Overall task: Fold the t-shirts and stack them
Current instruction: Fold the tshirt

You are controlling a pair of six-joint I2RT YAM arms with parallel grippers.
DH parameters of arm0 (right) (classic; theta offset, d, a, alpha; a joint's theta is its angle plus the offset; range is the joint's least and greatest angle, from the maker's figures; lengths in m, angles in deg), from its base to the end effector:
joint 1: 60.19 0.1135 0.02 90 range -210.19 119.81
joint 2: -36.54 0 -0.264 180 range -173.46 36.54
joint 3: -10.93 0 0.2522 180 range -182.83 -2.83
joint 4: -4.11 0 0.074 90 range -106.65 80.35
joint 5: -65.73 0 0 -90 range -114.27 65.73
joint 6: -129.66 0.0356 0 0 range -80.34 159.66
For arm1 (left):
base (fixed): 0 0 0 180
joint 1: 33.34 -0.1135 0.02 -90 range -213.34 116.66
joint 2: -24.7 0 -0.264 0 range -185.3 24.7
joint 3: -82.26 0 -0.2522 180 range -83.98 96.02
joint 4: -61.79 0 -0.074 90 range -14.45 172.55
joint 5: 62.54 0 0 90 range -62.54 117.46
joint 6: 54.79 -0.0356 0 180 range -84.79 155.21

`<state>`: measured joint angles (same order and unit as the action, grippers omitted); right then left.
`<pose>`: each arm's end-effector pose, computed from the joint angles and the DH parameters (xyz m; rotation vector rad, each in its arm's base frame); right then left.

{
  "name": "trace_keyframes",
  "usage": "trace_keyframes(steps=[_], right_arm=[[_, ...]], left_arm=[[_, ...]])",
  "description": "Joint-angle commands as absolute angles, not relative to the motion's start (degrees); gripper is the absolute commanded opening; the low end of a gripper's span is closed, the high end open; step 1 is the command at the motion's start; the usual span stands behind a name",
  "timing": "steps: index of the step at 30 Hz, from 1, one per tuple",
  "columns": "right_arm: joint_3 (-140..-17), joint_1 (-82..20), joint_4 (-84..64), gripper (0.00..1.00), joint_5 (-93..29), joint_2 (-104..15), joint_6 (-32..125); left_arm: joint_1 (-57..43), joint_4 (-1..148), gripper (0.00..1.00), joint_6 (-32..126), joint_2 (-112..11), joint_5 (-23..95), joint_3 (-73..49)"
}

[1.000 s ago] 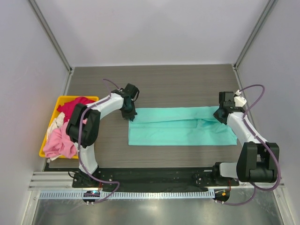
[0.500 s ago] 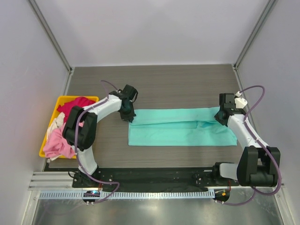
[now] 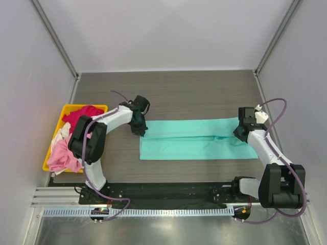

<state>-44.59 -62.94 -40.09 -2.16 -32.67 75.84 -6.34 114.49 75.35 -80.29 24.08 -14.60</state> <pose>0.2273 -0.0243 0.2100 0.9608 2.2988 -0.2596 0.3142 -0.1577 0.1691 -0.3411 2.8607 -0.1453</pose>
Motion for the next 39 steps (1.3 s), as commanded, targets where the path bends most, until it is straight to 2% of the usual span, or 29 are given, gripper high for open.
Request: trace_keyframes(steps=[1, 8, 9, 10, 13, 14, 15, 19, 24, 27, 32, 39], right_arm=[[-42.5, -63.2, -38.0, 0.01, -1.2, -31.0, 75.3], [-40.6, -63.3, -38.0, 0.02, -1.8, -33.7, 76.7], [-41.0, -63.3, -38.0, 0.04, -2.2, -33.9, 76.7], [-41.4, -63.3, -38.9, 0.12, -2.3, -34.1, 76.7], [-44.9, -63.3, -42.8, 0.25, -1.9, -33.5, 76.4], [-46.8, -63.3, -43.7, 0.27, -2.1, -33.2, 76.2], [-47.8, -63.2, -44.5, 0.3, -2.6, -32.2, 75.8], [-51.9, -63.2, -46.1, 0.37, -7.5, -30.3, 73.6], [-55.6, -63.2, -43.3, 0.39, -13.7, -32.8, 68.9], [-58.4, -63.1, -41.5, 0.41, -17.3, -38.3, 65.9], [-64.0, -63.1, -43.8, 0.42, -15.3, -41.9, 65.7], [-64.7, -63.1, -49.0, 0.4, -11.0, -41.6, 69.2]], left_arm=[[-6.2, 113.1, 0.0, 75.8, -80.5, 23.6, -15.3], [-5.5, 112.5, 0.0, 76.1, -81.4, 23.6, -16.4], [-5.4, 112.8, 0.0, 76.2, -81.3, 23.6, -16.3], [-5.2, 113.2, 0.0, 76.1, -80.9, 23.3, -15.9], [-4.8, 115.3, 0.11, 75.6, -79.1, 22.3, -14.0], [-4.8, 116.7, 0.22, 75.5, -78.6, 22.1, -13.2], [-4.7, 117.4, 0.26, 75.4, -78.1, 21.9, -12.4], [-3.7, 120.0, 0.33, 74.9, -76.5, 22.0, -8.6], [-2.1, 118.5, 0.34, 74.0, -78.6, 24.7, -5.3], [-1.9, 117.2, 0.34, 73.9, -81.5, 26.8, -4.9], [-1.9, 116.3, 0.34, 73.9, -84.6, 27.1, -5.2], [-1.9, 114.8, 0.34, 74.3, -85.8, 27.0, -7.3]])
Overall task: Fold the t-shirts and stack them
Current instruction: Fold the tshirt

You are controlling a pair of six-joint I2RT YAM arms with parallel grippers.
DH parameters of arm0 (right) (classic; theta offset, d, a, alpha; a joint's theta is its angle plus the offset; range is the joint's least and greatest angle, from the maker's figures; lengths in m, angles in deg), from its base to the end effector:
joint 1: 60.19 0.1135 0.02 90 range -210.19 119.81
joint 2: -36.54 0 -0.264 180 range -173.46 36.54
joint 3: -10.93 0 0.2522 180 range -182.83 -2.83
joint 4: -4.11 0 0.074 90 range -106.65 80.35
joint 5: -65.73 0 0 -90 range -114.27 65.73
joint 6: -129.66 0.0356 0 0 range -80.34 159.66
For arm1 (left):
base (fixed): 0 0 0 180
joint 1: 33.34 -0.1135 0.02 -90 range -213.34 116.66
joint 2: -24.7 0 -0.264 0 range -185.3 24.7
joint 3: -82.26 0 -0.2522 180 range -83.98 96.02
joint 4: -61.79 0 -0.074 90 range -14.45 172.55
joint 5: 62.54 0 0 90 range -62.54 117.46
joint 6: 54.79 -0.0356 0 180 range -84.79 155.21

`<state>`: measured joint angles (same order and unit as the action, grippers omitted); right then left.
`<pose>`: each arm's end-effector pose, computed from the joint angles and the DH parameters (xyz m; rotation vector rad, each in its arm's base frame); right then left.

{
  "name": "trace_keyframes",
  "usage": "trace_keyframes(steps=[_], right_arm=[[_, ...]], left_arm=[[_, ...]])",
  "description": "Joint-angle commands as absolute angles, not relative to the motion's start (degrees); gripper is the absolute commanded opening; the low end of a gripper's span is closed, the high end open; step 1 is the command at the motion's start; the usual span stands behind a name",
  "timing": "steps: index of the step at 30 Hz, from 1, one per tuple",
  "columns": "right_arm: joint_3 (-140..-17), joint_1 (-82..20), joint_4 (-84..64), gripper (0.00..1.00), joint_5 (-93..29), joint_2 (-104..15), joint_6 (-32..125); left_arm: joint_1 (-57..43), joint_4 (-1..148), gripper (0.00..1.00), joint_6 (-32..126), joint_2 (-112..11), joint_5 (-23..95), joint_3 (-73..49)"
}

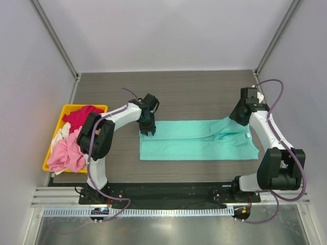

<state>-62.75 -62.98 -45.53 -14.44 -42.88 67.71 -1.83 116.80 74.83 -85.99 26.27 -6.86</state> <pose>0.2838 -0.0199 0.2580 0.7340 2.4075 -0.0397 0.3237 -0.1976 0.1692 -0.2096 2.8998 -0.2008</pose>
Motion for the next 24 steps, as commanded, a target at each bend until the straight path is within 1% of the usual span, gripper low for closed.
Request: trace_keyframes(steps=[1, 3, 8, 10, 14, 16, 18, 21, 22, 24], right_arm=[[-64.3, -63.1, -49.6, 0.4, -10.0, -41.2, 69.4], [-61.3, -63.1, -50.2, 0.4, -6.6, -38.7, 70.5], [-52.6, -63.3, -50.2, 0.4, -2.7, -33.1, 72.2], [-50.5, -63.4, -51.7, 0.4, 1.4, -31.5, 73.5], [-51.3, -63.5, -54.4, 0.4, 3.1, -26.9, 76.9], [-52.8, -63.5, -53.5, 0.41, 1.9, -25.1, 77.1], [-53.8, -63.5, -49.2, 0.41, -4.5, -25.2, 74.6], [-57.1, -63.5, -45.5, 0.41, -14.2, -29.9, 70.3], [-59.8, -63.4, -45.5, 0.41, -16.1, -34.4, 67.9], [-62.5, -62.7, -46.0, 0.41, -18.0, -39.2, 66.1]], left_arm=[[-1.9, 114.7, 0.34, 74.3, -86.0, 26.8, -7.8], [-1.9, 114.7, 0.34, 74.2, -86.2, 26.7, -8.0], [-1.9, 114.5, 0.34, 73.9, -86.5, 25.9, -9.0], [-1.9, 114.6, 0.34, 73.9, -86.5, 25.7, -8.9], [-1.9, 114.4, 0.34, 74.1, -86.3, 25.9, -8.9], [-1.9, 114.3, 0.34, 74.3, -86.1, 26.1, -8.8], [-1.8, 114.0, 0.34, 74.6, -85.5, 26.8, -8.9], [-1.8, 113.8, 0.35, 74.8, -84.5, 27.1, -9.0], [-1.7, 113.8, 0.34, 74.8, -84.1, 27.1, -8.7], [-1.7, 114.0, 0.35, 74.7, -83.4, 27.1, -8.4]])
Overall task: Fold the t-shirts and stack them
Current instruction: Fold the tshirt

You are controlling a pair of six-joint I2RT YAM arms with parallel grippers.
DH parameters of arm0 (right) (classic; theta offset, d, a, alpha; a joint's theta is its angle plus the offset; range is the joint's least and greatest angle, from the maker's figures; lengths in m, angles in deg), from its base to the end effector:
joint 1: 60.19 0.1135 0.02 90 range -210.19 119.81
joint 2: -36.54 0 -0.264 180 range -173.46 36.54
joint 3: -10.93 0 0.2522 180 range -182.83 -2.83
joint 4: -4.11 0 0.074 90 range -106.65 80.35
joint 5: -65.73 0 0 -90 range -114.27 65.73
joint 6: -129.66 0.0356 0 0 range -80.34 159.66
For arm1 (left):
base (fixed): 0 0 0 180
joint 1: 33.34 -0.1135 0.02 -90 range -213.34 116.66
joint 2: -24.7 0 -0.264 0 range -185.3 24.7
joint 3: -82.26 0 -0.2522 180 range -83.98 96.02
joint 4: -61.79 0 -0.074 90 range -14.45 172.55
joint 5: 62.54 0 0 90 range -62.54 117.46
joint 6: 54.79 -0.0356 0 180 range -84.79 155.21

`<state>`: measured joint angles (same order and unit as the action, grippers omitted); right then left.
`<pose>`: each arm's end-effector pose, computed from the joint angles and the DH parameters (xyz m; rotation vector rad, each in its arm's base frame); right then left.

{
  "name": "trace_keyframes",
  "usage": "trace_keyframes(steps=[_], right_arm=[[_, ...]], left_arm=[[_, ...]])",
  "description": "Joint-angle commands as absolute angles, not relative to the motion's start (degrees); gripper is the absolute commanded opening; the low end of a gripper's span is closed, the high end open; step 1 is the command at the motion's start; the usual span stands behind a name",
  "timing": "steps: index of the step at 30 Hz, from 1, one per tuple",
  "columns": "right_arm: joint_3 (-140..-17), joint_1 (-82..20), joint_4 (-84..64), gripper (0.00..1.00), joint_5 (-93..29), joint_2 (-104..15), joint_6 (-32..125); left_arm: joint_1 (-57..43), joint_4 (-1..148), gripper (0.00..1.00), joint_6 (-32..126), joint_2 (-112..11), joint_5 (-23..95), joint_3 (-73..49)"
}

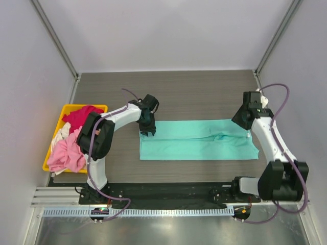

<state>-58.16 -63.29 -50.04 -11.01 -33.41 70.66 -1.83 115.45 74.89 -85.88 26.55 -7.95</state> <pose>0.2432 -0.0213 0.2687 0.8188 2.3580 -0.0918 0.3225 -0.1971 0.1656 -0.2100 2.8966 -0.2120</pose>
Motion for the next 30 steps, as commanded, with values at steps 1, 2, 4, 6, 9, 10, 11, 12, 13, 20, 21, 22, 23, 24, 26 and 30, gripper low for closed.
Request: trace_keyframes(steps=[1, 2, 4, 6, 9, 10, 11, 12, 13, 20, 21, 22, 23, 24, 26, 30], right_arm=[[-64.9, -61.9, -46.1, 0.42, -17.9, -42.8, 65.4], [-65.8, -61.5, -46.0, 0.42, -17.8, -44.7, 64.3], [-69.0, -61.0, -45.8, 0.42, -19.2, -48.1, 62.6], [-71.0, -60.2, -45.3, 0.42, -21.4, -52.8, 59.7], [-74.4, -58.0, -45.2, 0.41, -23.6, -58.6, 57.8], [-75.7, -57.6, -45.3, 0.41, -25.9, -59.9, 57.5], [-76.3, -56.2, -45.3, 0.41, -25.9, -61.0, 57.4], [-76.8, -55.4, -45.3, 0.41, -25.4, -62.9, 56.7], [-77.7, -54.5, -45.5, 0.41, -22.9, -63.6, 56.4], [-74.2, -52.8, -47.4, 0.41, -14.1, -64.9, 60.0], [-73.2, -52.7, -47.0, 0.41, -13.1, -64.4, 60.4], [-71.5, -52.5, -46.8, 0.41, -12.8, -63.6, 60.7], [-70.6, -52.5, -46.6, 0.41, -12.3, -63.0, 60.7], [-69.7, -52.5, -46.0, 0.41, -12.2, -62.5, 60.6], [-67.7, -52.1, -45.5, 0.41, -12.5, -61.1, 59.5], [-64.3, -52.1, -46.8, 0.4, -10.2, -56.9, 61.3]], left_arm=[[-1.7, 114.1, 0.36, 74.5, -82.6, 27.1, -7.9], [-1.7, 114.3, 0.36, 74.3, -82.2, 27.1, -7.4], [-1.7, 114.7, 0.36, 74.3, -81.2, 27.1, -6.9], [-1.7, 113.8, 0.37, 74.3, -80.8, 29.1, -6.5], [-1.7, 112.5, 0.38, 74.6, -81.7, 31.1, -5.9], [-1.7, 112.4, 0.38, 74.6, -82.3, 31.2, -5.4], [-1.7, 112.5, 0.38, 74.6, -83.9, 31.2, -5.1], [-1.6, 112.5, 0.38, 74.6, -84.5, 31.2, -4.2], [-1.7, 112.7, 0.38, 74.6, -85.3, 31.2, -3.9], [-1.6, 113.7, 0.38, 73.6, -88.9, 26.1, -3.6], [-1.7, 114.1, 0.38, 73.4, -89.3, 25.5, -3.6], [-1.6, 114.0, 0.38, 73.4, -90.2, 25.7, -3.6], [-1.7, 114.1, 0.38, 73.4, -90.4, 25.7, -3.6], [-1.6, 113.8, 0.38, 73.5, -90.7, 25.7, -3.8], [-1.7, 113.3, 0.38, 73.8, -91.1, 26.0, -4.3], [-1.5, 112.5, 0.38, 74.1, -91.2, 26.6, -4.8]])
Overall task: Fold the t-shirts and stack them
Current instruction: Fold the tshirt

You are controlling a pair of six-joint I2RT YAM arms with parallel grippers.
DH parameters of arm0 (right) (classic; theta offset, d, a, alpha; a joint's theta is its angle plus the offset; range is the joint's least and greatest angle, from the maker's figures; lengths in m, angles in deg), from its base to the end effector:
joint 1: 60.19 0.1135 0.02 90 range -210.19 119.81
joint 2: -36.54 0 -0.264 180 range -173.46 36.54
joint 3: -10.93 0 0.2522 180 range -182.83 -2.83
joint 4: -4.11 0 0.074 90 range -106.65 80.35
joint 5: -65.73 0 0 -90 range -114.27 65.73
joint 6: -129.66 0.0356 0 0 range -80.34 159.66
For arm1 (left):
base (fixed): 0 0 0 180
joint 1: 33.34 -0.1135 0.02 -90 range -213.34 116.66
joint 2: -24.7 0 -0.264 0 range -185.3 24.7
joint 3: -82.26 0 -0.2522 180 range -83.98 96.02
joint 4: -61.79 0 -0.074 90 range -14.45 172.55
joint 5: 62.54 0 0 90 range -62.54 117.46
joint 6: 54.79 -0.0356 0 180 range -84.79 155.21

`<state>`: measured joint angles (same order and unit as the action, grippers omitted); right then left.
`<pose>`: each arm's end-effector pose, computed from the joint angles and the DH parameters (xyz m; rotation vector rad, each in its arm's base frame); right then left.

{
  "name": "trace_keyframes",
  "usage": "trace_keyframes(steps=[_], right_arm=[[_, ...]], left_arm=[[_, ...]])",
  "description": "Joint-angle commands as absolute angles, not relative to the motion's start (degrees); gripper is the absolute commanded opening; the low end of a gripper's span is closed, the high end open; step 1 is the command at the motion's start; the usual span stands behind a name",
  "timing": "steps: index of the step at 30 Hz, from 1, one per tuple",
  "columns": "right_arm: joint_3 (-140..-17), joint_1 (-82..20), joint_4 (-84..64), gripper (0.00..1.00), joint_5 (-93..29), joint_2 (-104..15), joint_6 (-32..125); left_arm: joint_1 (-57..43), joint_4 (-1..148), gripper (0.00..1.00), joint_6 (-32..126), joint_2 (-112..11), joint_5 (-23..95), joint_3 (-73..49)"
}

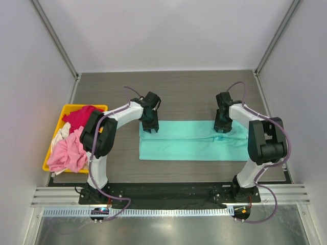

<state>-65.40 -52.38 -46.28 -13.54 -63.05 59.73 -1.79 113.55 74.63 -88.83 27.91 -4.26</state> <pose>0.3242 0.0378 0.1696 0.3385 2.7959 -0.1592 0.3378 -0.2077 0.1650 -0.1955 2.8681 -0.2763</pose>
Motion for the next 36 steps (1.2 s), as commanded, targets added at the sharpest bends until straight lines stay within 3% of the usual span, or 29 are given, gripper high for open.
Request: trace_keyframes(steps=[1, 5, 13, 17, 27, 36], right_arm=[[-63.1, -52.0, -47.4, 0.39, -8.7, -55.8, 62.4], [-60.6, -51.8, -53.3, 0.34, -6.1, -50.0, 67.0], [-47.6, -51.7, -53.4, 0.35, -10.7, -33.8, 80.5], [-48.8, -51.7, -53.0, 0.36, -8.8, -31.0, 81.5], [-66.6, -51.7, -43.9, 0.41, -13.4, -47.8, 66.8], [-72.2, -49.8, -41.9, 0.41, -20.0, -61.4, 57.5]], left_arm=[[-1.7, 112.5, 0.38, 74.1, -91.1, 26.5, -5.1], [-1.6, 111.8, 0.39, 74.4, -90.5, 26.3, -5.5], [-1.5, 110.8, 0.39, 74.3, -89.5, 26.5, -7.1], [-1.4, 110.8, 0.4, 74.6, -88.3, 27.1, -6.9], [-1.5, 112.8, 0.41, 74.8, -89.5, 25.6, -6.0], [-1.5, 112.4, 0.41, 75.6, -88.1, 25.4, -8.2]])
